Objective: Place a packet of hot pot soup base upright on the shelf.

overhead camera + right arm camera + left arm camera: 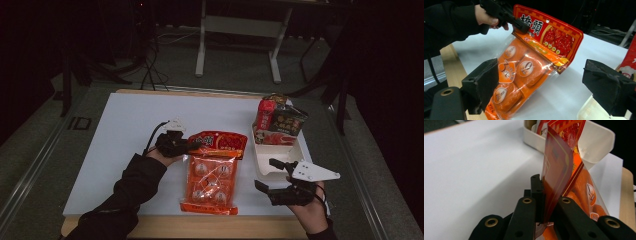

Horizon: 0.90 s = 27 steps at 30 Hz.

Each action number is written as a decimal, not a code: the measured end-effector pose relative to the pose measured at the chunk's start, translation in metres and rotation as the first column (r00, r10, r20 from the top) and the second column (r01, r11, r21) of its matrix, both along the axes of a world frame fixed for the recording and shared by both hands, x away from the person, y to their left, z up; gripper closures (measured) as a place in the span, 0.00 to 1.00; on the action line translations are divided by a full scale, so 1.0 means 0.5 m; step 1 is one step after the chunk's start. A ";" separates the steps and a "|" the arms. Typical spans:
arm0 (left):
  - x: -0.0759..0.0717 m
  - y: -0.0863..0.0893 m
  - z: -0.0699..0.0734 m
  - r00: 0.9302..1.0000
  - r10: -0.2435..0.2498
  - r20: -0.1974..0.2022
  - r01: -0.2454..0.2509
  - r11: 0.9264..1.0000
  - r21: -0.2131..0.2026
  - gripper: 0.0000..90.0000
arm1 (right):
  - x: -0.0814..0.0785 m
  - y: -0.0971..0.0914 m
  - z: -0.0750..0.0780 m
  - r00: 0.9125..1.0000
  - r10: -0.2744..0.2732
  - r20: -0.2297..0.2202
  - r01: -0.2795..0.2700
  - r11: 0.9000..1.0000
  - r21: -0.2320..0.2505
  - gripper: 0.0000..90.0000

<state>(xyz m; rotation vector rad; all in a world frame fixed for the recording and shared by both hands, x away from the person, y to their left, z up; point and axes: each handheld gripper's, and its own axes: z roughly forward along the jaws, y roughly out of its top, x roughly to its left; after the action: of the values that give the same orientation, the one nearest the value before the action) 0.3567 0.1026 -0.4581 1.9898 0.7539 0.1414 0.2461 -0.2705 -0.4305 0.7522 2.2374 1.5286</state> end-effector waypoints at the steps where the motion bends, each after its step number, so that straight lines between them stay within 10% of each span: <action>1: -0.002 0.000 0.004 1.000 -0.007 0.005 0.007 1.000 -0.002 1.00 | 0.000 -0.001 0.003 1.000 -0.002 0.002 0.002 1.000 0.003 0.15; 14: -0.035 -0.008 0.048 0.994 -0.090 0.062 0.093 0.995 -0.040 1.00 | 0.022 0.010 0.029 0.999 -0.047 0.019 0.046 0.999 0.025 0.15; 27: -0.069 0.004 0.060 0.983 -0.151 0.106 0.162 0.981 -0.108 1.00 | 0.072 0.043 0.013 0.997 -0.037 -0.075 0.039 0.999 0.031 0.16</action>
<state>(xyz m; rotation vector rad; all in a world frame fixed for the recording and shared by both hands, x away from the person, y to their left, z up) 0.3224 0.1047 -0.4282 1.9078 0.5288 0.0976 0.2822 -0.2490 -0.4238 0.8698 2.2427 1.5462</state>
